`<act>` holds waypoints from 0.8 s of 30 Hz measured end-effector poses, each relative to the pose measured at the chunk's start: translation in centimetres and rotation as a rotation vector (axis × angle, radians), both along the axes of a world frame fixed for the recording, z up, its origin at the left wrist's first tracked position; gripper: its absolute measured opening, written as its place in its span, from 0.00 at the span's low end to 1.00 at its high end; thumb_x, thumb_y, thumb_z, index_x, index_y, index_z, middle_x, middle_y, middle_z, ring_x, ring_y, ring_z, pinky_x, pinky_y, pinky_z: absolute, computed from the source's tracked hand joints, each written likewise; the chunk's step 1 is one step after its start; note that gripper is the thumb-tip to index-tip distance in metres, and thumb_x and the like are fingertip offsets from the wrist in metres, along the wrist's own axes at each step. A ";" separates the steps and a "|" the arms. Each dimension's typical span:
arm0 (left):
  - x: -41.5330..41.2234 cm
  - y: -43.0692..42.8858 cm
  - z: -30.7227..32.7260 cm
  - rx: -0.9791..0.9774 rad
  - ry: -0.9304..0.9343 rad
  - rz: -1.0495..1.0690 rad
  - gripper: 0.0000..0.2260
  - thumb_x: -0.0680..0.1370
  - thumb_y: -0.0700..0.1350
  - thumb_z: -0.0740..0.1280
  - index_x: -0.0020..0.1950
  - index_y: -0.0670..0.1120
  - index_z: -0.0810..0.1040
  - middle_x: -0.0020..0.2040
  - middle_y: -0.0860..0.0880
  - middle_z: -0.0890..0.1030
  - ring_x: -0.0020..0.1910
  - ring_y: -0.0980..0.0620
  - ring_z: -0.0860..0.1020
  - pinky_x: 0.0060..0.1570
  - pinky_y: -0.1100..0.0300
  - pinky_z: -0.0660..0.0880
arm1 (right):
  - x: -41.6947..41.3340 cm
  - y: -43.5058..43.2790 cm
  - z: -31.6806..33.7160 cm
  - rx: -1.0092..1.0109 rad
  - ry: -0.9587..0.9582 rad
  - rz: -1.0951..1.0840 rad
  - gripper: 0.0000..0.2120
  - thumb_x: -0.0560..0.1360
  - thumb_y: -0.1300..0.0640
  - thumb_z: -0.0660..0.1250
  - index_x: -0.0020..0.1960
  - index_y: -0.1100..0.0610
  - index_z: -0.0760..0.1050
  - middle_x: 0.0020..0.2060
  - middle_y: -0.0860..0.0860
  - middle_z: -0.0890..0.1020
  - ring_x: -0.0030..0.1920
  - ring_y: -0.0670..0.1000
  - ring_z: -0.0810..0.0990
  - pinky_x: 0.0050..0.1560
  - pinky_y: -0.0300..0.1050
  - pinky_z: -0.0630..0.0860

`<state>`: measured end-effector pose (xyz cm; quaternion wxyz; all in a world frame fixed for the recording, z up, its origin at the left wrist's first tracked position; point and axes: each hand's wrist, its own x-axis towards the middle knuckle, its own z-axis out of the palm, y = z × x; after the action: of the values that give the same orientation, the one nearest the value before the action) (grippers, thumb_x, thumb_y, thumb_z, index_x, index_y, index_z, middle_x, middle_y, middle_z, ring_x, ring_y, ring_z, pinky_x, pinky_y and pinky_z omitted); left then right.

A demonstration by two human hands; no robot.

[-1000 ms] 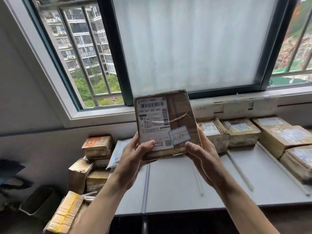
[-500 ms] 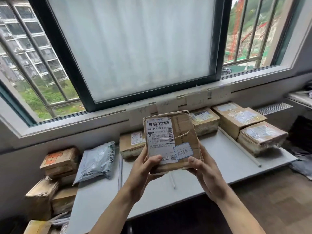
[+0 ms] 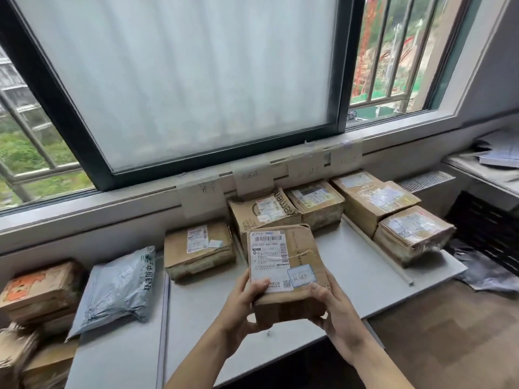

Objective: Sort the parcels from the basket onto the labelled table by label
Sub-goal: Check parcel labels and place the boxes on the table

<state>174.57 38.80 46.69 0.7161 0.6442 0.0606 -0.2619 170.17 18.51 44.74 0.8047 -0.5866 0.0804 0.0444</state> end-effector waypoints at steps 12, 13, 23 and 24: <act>11.0 -10.6 -6.6 -0.064 0.268 -0.011 0.14 0.80 0.57 0.66 0.64 0.57 0.82 0.61 0.51 0.85 0.61 0.51 0.80 0.53 0.52 0.78 | 8.5 -12.2 -3.7 -0.034 0.444 -0.038 0.20 0.77 0.42 0.69 0.69 0.42 0.78 0.61 0.52 0.85 0.57 0.54 0.81 0.62 0.51 0.74; 12.1 -11.8 -7.2 -0.069 0.279 0.026 0.14 0.80 0.57 0.66 0.62 0.56 0.84 0.61 0.51 0.85 0.61 0.50 0.80 0.55 0.51 0.77 | 9.2 -13.3 -4.0 -0.038 0.476 -0.042 0.23 0.74 0.42 0.72 0.68 0.42 0.78 0.59 0.53 0.85 0.54 0.53 0.82 0.62 0.51 0.74; 18.4 -19.7 -9.9 -0.112 0.285 0.270 0.13 0.81 0.56 0.67 0.63 0.53 0.79 0.67 0.53 0.78 0.70 0.53 0.72 0.74 0.47 0.67 | 15.2 -16.8 -7.4 0.152 0.589 -0.342 0.32 0.74 0.53 0.76 0.74 0.48 0.65 0.64 0.58 0.81 0.62 0.61 0.82 0.60 0.61 0.82; 18.5 -20.4 -9.9 -0.112 0.279 0.240 0.13 0.81 0.54 0.68 0.64 0.52 0.80 0.65 0.54 0.80 0.68 0.54 0.74 0.70 0.49 0.70 | 15.8 -16.9 -7.8 0.173 0.582 -0.368 0.33 0.74 0.54 0.76 0.74 0.46 0.63 0.64 0.57 0.81 0.62 0.61 0.82 0.61 0.63 0.81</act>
<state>193.05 18.45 36.78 0.7617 0.5488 0.2209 -0.2642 185.93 1.60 36.94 0.7894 -0.4545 0.4067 0.0706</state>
